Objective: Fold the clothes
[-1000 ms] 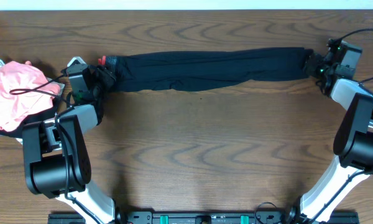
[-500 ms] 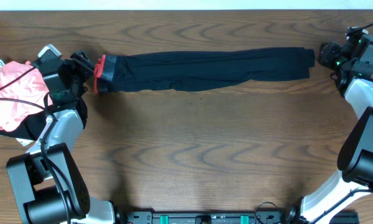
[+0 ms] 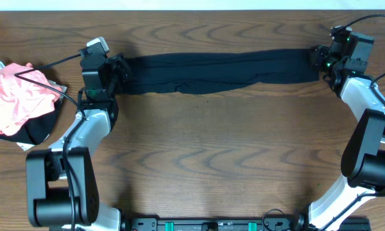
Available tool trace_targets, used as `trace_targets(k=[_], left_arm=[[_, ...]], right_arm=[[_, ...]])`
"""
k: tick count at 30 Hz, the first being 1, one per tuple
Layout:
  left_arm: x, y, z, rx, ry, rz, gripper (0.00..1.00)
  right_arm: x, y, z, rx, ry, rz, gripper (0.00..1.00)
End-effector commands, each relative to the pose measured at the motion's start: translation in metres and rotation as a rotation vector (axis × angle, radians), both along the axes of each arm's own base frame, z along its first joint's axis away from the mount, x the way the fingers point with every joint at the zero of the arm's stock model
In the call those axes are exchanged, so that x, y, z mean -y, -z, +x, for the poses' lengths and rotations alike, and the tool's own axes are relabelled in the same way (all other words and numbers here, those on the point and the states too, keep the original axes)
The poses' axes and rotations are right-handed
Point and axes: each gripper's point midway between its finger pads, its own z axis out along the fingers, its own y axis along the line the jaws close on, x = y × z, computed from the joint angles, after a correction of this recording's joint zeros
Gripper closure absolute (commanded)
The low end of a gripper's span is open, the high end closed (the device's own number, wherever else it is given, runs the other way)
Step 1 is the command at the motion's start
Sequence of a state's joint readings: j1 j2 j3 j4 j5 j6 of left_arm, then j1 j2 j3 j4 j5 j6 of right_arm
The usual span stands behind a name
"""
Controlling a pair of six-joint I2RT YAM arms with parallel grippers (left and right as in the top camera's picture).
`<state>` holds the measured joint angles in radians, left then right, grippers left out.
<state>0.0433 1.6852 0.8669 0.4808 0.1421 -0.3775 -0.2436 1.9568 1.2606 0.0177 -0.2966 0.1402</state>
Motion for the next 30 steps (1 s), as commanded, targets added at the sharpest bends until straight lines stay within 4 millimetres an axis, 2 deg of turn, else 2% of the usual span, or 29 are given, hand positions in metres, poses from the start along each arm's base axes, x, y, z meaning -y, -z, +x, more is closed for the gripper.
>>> trace_targets(k=[1,10,14,16,19,20,22,26,30], left_arm=[[-0.007,0.013,0.011,0.001,-0.014,0.041,0.86],[0.010,0.053,0.050,-0.040,0.021,0.040,0.87],[0.012,0.089,0.057,-0.159,0.026,0.029,0.90],[0.012,0.109,0.050,-0.236,0.027,0.027,0.91],[0.012,0.134,0.029,-0.368,0.029,0.025,0.92],[0.012,0.138,0.025,-0.391,0.029,0.024,0.92],[0.012,0.153,0.006,-0.489,0.030,0.022,0.92],[0.013,0.178,-0.033,-0.679,0.033,0.017,0.92],[0.013,0.193,-0.069,-0.836,0.036,0.013,0.91]], right_arm=[[-0.003,0.000,0.003,0.003,-0.014,-0.021,0.69],[-0.011,0.044,0.008,-0.046,-0.036,-0.006,0.67],[-0.012,0.072,0.003,-0.101,-0.037,0.007,0.66],[-0.013,0.092,-0.003,-0.150,-0.038,0.019,0.64],[-0.016,0.126,-0.019,-0.252,-0.039,0.040,0.64],[-0.015,0.132,-0.022,-0.271,-0.035,0.041,0.65],[-0.009,0.152,-0.040,-0.366,-0.002,0.036,0.64],[0.014,0.169,-0.073,-0.513,0.079,0.003,0.68],[0.037,0.182,-0.114,-0.669,0.153,0.010,0.74]])
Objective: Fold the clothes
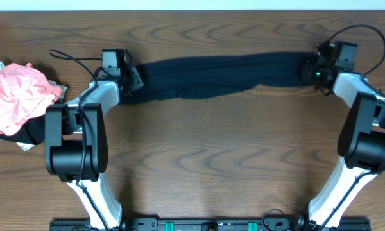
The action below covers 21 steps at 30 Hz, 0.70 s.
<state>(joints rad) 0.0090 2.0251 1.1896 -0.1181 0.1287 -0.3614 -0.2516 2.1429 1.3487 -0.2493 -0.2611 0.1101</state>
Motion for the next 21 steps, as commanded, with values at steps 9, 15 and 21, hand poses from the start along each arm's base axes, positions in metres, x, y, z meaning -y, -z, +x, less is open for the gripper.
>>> trace_targets(k=[9,15,21], left_arm=[[0.005,0.065,-0.115,-0.479,0.019,-0.008,0.91],[0.033,0.064,-0.138,-0.558,0.142,-0.043,0.91],[0.075,0.057,-0.146,-0.545,0.330,0.013,0.91]], right_arm=[[0.079,0.088,-0.151,-0.527,0.284,0.022,0.78],[0.102,0.089,-0.180,-0.580,0.349,0.062,0.78],[0.105,0.088,-0.190,-0.607,0.367,0.080,0.78]])
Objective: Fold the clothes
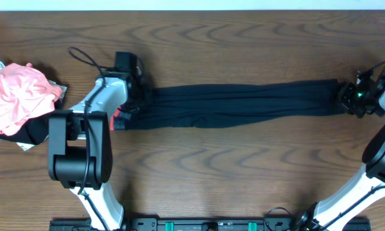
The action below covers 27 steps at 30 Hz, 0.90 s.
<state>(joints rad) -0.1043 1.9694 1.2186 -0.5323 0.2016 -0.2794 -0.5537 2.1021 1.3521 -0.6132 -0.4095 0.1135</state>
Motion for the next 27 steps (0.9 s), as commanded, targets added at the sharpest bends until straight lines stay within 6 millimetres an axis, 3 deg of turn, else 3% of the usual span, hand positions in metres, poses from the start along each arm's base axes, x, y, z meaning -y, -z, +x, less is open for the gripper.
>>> trace_targets(k=[1,5,10,14,17,19,24,27], left_arm=[[0.025,0.052,-0.065,-0.210,0.147,0.043,0.91],[0.048,0.041,-0.066,-0.164,0.230,0.090,0.91],[0.044,0.004,-0.048,-0.026,0.238,0.187,0.91],[0.021,-0.047,-0.026,0.120,0.143,0.213,0.87],[-0.009,-0.084,-0.015,0.213,0.011,0.208,0.83],[-0.025,-0.099,-0.013,0.245,-0.058,0.200,0.83],[-0.059,-0.107,-0.022,0.219,-0.206,0.191,0.79],[-0.058,-0.099,-0.040,0.130,-0.231,0.154,0.79]], right_arm=[[0.022,0.084,-0.092,-0.397,0.055,-0.130,0.78],[0.021,0.084,-0.093,-0.402,0.052,-0.126,0.78],[0.009,0.078,-0.076,-0.313,0.010,-0.064,0.77],[0.004,0.051,-0.048,-0.175,-0.007,-0.024,0.74],[0.008,0.012,-0.024,-0.051,-0.028,-0.055,0.73],[0.012,-0.010,-0.014,-0.001,-0.030,-0.089,0.73],[0.011,-0.051,-0.008,0.070,-0.035,-0.136,0.72],[0.005,-0.057,-0.014,0.055,-0.041,-0.126,0.73]])
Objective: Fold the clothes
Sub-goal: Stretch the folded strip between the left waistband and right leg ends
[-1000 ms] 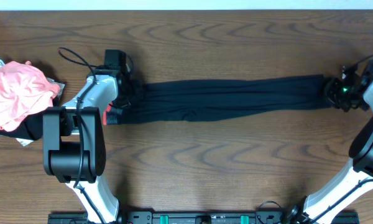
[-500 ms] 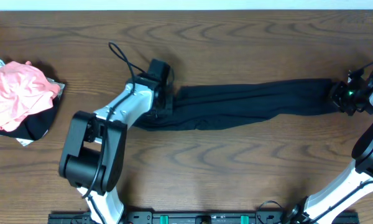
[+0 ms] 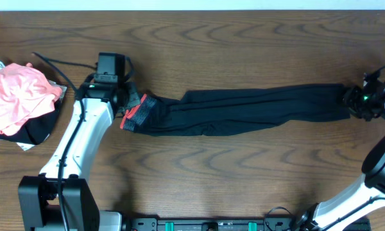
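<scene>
A long black garment (image 3: 256, 109) lies stretched left to right across the brown table (image 3: 199, 173), bunched into a narrow band. Its left end shows a red-pink waistband strip (image 3: 135, 112). My left gripper (image 3: 127, 106) is at that left end, shut on the waistband edge. My right gripper (image 3: 353, 101) is at the far right end of the garment, shut on the cloth there. Only the overhead view is given, and the fingertips are partly hidden by the cloth.
A heap of clothes with a pink piece (image 3: 16, 96) on top of a black one lies at the table's left edge. The right arm reaches to the table's right edge. A cable loops behind the left wrist.
The left end of the garment has shifted down and a little left, and the red waistband strip now shows more fully. The left arm swung outward. The right gripper stayed near the right edge.
First the garment was held stretched near the table's far edge between both grippers. Then both grippers sat closer together with the cloth slack. After that it was pulled taut lower on the table, further right. Now it lies at mid-table with its red waistband exposed.
</scene>
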Available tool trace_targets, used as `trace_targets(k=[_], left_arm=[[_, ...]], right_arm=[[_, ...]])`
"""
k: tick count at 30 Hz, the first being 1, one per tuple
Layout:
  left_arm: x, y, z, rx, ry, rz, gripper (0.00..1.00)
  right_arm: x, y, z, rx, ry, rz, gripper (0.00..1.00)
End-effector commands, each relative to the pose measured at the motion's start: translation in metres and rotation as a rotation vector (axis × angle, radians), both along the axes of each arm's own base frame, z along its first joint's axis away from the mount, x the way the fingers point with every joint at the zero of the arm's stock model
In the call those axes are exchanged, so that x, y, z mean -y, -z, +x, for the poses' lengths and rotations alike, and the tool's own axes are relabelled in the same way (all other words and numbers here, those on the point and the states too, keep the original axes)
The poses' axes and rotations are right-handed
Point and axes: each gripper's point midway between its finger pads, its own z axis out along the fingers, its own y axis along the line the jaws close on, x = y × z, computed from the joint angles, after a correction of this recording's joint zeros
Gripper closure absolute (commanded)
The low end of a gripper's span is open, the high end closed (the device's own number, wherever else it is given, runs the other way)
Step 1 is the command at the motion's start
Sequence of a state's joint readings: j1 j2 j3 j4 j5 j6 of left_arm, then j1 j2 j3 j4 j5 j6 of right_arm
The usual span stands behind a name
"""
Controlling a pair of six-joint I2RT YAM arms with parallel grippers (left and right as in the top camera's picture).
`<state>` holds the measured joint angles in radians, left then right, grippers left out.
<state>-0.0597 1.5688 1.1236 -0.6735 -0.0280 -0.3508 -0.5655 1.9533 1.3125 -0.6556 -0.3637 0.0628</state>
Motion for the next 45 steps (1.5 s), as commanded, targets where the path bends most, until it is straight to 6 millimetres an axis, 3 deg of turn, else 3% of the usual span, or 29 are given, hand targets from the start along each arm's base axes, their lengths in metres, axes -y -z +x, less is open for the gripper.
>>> trace_targets(k=[1,6,9,15,20,29,37,45], left_arm=[[0.005,0.007,-0.015,-0.069,-0.045,-0.065,0.79],[0.007,0.019,-0.037,-0.159,-0.043,-0.081,0.78],[0.004,0.024,-0.043,-0.178,-0.050,-0.067,0.75],[0.004,0.030,-0.051,-0.206,-0.048,-0.073,0.77],[0.027,0.029,-0.052,-0.214,0.038,-0.185,0.81],[0.002,0.035,-0.062,-0.245,-0.051,-0.058,0.81],[0.003,0.037,-0.058,-0.238,-0.087,-0.068,0.81],[0.008,0.065,-0.050,-0.280,-0.081,-0.079,0.82]], right_arm=[[-0.004,-0.013,-0.004,0.000,-0.021,-0.026,0.73],[-0.019,-0.011,-0.005,-0.022,-0.064,-0.016,0.75],[-0.027,-0.011,-0.002,-0.019,-0.100,-0.023,0.74],[-0.037,-0.010,0.001,-0.027,-0.143,-0.042,0.73],[-0.037,-0.009,0.000,-0.033,-0.143,-0.050,0.72],[-0.036,-0.009,0.000,-0.033,-0.143,-0.051,0.70],[-0.036,-0.009,0.000,-0.036,-0.142,-0.053,0.70],[-0.036,-0.009,-0.001,-0.038,-0.143,-0.052,0.69]])
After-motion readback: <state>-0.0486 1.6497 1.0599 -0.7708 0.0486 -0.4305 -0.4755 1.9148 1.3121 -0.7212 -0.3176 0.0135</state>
